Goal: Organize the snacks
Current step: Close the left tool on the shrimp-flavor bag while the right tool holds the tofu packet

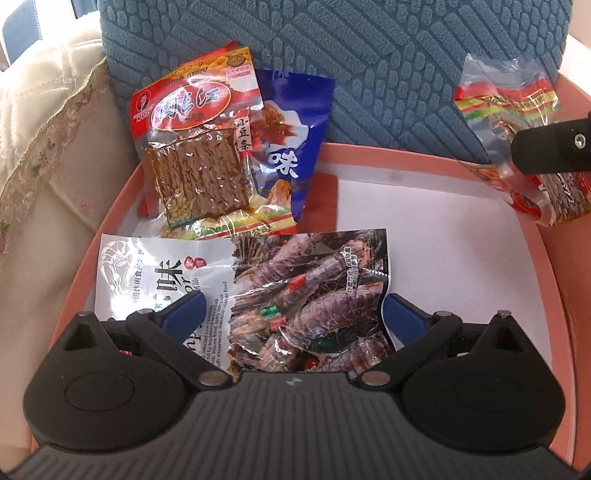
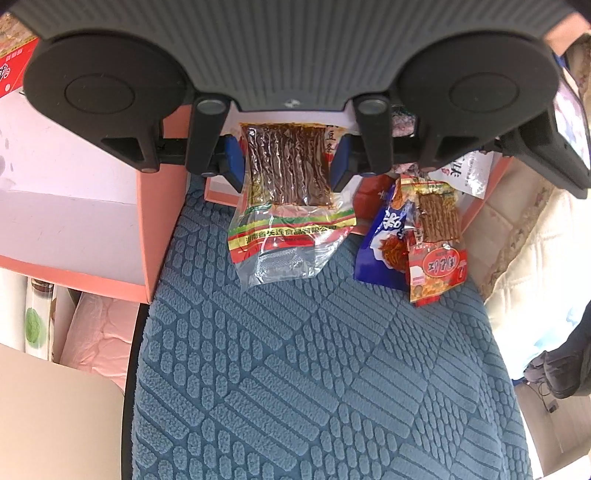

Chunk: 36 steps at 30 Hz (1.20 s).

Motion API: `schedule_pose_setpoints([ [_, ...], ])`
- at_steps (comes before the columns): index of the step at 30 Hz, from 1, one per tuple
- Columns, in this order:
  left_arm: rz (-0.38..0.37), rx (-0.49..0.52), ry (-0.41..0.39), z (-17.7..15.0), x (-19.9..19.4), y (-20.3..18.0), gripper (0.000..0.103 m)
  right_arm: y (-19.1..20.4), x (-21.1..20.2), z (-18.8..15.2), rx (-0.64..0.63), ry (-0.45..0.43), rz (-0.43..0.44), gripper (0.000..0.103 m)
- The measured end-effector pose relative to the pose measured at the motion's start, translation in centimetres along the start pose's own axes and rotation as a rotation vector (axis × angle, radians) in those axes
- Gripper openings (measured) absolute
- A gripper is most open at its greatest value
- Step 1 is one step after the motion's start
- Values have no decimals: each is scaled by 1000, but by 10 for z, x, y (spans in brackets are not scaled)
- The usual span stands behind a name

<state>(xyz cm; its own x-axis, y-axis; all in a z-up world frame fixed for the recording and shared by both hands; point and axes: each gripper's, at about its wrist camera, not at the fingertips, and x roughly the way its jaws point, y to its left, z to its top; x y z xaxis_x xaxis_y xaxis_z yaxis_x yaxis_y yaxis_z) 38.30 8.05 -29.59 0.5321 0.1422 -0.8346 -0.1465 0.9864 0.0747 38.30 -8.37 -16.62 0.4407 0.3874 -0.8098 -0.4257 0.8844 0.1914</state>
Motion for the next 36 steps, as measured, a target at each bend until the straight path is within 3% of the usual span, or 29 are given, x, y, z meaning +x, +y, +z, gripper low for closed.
schedule_pose_setpoints([
  [10,-16,-65,-36,-3,-20,28,65,1,-3,-5,-7,13,12,51],
  [13,-35,-94,-40,-4,-25,36,59,3,-5,-8,-10,18,16,51],
  [22,-73,-221,-32,-18,-43,56,50,17,-16,-16,-27,34,35,51],
  [36,-134,-328,-26,-43,-87,85,48,44,-42,-46,-20,57,68,51],
])
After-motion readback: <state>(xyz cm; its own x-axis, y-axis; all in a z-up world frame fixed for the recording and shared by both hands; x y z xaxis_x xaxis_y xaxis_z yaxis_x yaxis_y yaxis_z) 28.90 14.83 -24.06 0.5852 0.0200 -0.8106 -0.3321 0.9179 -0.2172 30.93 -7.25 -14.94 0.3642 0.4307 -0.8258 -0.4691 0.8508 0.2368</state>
